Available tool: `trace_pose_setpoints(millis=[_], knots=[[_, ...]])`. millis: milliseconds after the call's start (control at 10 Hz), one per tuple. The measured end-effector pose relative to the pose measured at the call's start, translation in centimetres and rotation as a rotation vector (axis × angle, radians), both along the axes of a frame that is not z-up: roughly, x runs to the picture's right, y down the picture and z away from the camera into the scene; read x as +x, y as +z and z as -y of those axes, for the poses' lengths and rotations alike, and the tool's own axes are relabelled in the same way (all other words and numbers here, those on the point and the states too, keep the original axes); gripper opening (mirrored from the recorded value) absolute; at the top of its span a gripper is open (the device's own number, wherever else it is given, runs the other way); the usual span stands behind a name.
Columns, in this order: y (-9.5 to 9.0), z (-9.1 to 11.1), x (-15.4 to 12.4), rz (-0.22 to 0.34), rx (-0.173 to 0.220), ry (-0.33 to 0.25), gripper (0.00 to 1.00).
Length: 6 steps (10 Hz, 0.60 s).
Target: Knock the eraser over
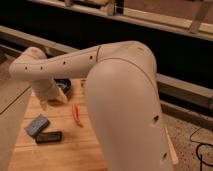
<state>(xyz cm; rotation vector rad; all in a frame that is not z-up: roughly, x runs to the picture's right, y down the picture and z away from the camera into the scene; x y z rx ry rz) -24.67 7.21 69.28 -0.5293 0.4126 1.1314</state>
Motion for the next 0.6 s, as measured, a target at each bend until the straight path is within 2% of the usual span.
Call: trace_pose_setpoints(millis=[600], knots=[[0.05,-0.01,0.15,-0.003,-0.002,0.001,0.65]])
